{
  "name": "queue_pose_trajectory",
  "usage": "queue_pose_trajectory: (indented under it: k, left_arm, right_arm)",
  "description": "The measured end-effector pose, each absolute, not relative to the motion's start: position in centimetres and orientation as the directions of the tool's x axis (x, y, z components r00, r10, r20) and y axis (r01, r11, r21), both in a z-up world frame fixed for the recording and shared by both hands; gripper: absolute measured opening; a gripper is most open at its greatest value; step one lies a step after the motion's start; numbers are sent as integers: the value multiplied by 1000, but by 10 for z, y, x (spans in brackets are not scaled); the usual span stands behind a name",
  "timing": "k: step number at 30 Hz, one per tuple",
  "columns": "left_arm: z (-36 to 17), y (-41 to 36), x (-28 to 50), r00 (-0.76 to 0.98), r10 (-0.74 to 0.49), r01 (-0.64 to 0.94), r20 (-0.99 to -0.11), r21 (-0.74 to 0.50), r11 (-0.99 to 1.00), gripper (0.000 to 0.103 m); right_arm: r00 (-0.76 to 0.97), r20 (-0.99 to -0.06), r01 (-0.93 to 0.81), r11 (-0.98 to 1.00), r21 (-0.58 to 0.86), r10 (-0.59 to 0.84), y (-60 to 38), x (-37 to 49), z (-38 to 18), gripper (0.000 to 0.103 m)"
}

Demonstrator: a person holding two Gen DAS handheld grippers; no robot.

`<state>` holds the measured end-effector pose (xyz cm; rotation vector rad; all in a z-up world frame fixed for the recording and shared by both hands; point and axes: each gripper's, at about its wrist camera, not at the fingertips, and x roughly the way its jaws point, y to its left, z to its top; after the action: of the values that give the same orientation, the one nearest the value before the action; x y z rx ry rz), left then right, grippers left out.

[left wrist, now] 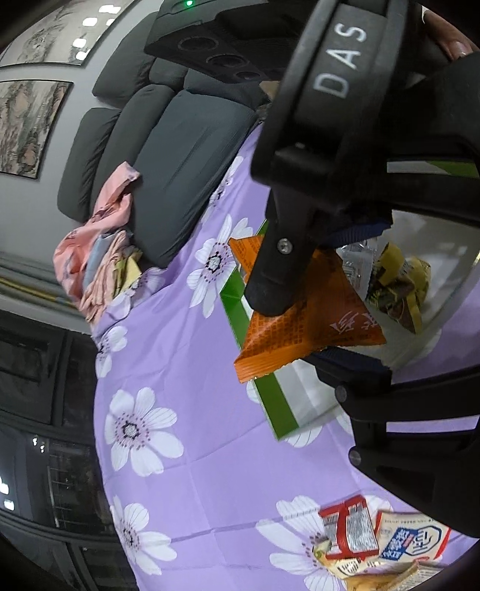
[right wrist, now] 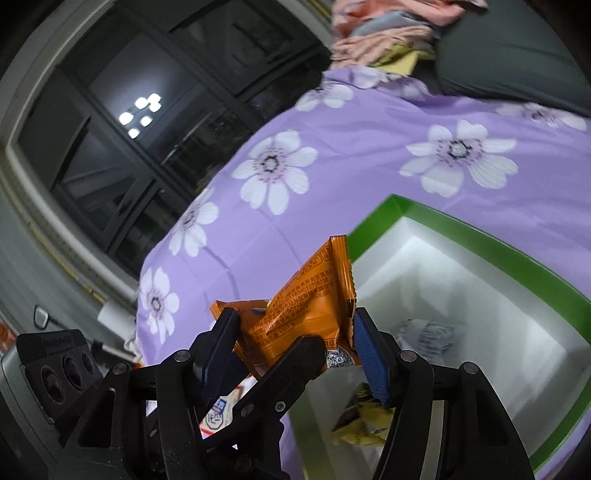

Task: Organize snacks
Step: 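Lower the orange chip bag into the green-rimmed box and open the right gripper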

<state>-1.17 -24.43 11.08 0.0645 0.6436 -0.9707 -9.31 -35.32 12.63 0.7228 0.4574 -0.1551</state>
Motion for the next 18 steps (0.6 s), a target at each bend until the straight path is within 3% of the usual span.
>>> queue_pose_trajectory:
  k: [12, 16, 18]
  left_arm:
    - [86, -268, -5, 319, -711, 756, -626, -285, 589, 51]
    - [88, -263, -3, 295, -707, 739, -643, -315, 595, 56]
    - [92, -258, -6, 323, -693, 731, -645, -295, 615, 65]
  right_arm:
    - [849, -528, 407, 601, 687, 28, -384, -93, 94, 66]
    - [849, -528, 420, 596, 685, 9, -384, -94, 96, 66]
    - [850, -526, 429, 591, 683, -9, -384, -96, 98, 66]
